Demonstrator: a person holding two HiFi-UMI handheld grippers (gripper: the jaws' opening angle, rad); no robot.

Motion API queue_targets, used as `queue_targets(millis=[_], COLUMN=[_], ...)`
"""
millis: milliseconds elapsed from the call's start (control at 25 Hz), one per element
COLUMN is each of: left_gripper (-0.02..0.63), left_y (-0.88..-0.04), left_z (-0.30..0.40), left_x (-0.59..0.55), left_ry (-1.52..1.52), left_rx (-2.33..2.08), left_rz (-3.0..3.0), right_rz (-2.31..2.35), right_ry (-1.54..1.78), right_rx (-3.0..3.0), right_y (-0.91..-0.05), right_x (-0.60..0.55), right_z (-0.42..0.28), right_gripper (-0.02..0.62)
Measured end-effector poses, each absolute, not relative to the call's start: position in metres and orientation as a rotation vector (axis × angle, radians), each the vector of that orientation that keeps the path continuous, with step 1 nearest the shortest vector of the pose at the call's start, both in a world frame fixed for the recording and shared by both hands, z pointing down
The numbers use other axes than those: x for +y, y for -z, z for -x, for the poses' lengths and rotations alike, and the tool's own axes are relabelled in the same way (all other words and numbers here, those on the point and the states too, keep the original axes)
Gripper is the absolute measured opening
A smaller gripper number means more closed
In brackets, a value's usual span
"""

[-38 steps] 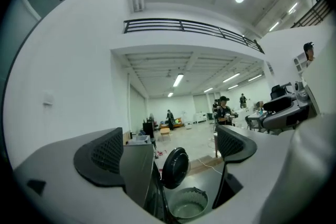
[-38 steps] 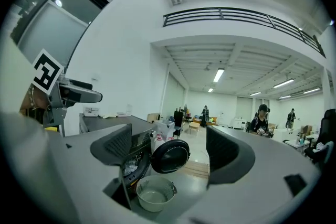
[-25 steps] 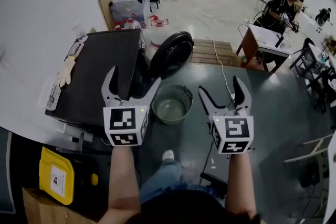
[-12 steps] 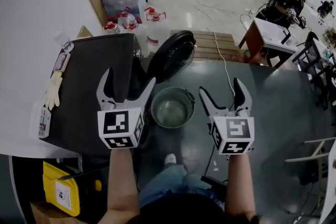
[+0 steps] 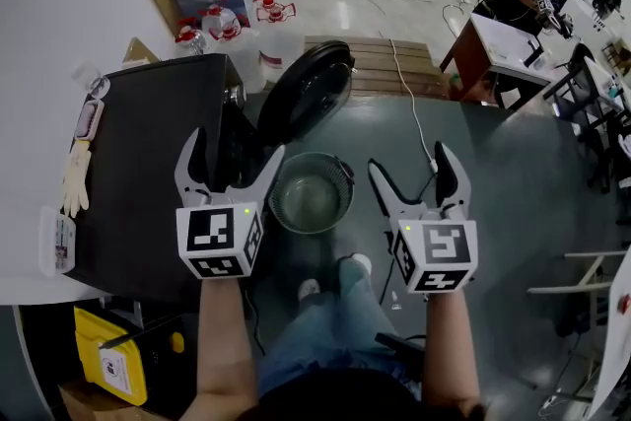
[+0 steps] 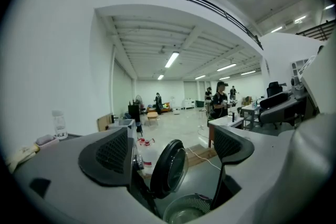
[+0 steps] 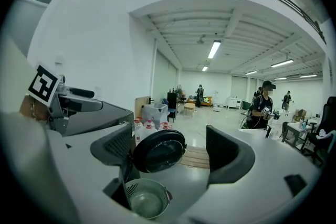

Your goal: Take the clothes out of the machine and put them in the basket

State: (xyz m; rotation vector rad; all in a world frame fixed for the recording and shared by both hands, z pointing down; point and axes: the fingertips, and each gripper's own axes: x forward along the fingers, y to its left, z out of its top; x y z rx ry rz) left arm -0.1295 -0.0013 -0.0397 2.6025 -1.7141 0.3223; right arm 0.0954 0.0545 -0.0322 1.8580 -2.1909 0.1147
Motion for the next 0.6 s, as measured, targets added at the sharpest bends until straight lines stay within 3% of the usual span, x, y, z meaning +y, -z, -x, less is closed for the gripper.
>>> queue_targets(millis=[600], left_gripper=[0.514], left_y=[-0.059], left_z=[0.068], left_x=[-0.044], left_ry=[-0.537], left_rx=[-1.750], left_rz=[-2.337], right_rz=[-1.733], right_ry=[-0.352], right_rx=[-2.179], right_y=[-0.058], right_x=[-0.006], right_z=[-0.185], right_gripper=[0.433])
